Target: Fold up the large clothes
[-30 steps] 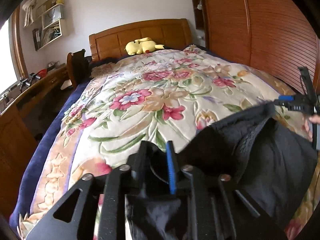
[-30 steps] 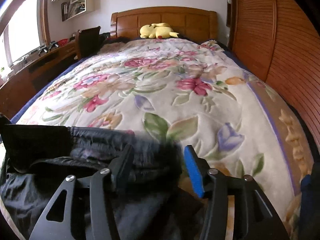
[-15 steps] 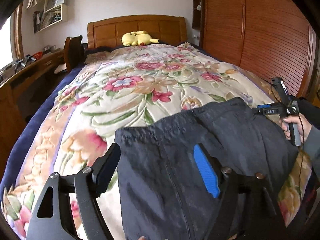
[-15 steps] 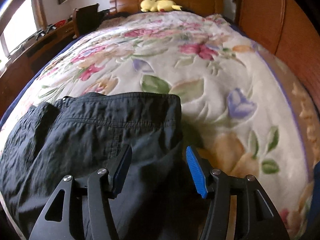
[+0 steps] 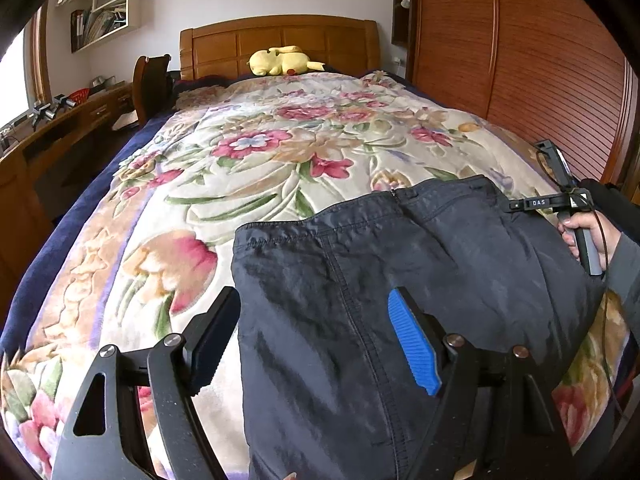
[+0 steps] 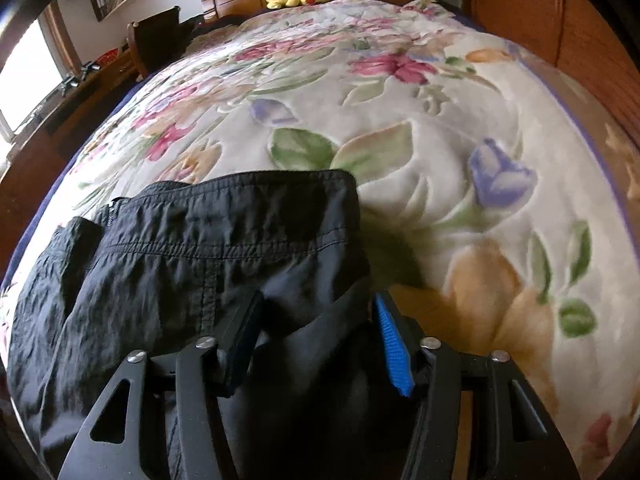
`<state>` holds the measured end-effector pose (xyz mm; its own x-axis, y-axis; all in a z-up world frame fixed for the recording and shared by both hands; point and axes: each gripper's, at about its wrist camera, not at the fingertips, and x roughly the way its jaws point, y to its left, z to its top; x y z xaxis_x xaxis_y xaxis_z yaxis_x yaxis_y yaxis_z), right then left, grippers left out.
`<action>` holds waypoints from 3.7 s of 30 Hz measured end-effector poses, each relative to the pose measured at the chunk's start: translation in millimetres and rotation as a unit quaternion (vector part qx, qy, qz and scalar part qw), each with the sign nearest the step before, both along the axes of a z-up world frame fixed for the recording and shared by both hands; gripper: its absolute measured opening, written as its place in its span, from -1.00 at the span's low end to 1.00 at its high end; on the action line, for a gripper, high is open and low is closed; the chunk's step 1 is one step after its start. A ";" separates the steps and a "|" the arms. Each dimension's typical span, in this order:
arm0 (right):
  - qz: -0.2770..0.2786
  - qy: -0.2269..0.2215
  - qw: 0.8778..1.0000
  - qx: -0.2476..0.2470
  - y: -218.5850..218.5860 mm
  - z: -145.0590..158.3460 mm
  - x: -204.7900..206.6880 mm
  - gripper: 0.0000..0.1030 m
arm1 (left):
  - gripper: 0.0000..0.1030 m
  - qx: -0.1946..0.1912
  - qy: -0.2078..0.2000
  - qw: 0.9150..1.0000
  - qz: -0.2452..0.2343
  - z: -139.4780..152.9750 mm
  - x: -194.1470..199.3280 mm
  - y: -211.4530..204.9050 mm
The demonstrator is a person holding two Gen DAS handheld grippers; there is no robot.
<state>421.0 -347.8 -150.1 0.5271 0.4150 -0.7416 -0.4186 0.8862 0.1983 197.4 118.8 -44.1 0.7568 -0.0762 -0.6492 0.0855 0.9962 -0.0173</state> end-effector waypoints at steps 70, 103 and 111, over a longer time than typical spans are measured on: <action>0.025 -0.012 1.000 0.002 -128.1 -31.8 -187.8 -0.09 | -0.30 -0.073 0.077 0.994 0.037 -91.6 -88.2 36.1; -0.015 -0.123 0.992 -0.033 -171.9 37.5 -351.4 -0.02 | -0.85 -0.096 -0.005 0.995 0.002 -28.0 -227.9 18.1; -0.005 -0.163 0.987 0.009 -145.0 61.8 -382.5 0.14 | -0.85 -0.088 -0.005 0.996 0.011 -28.5 -236.0 12.8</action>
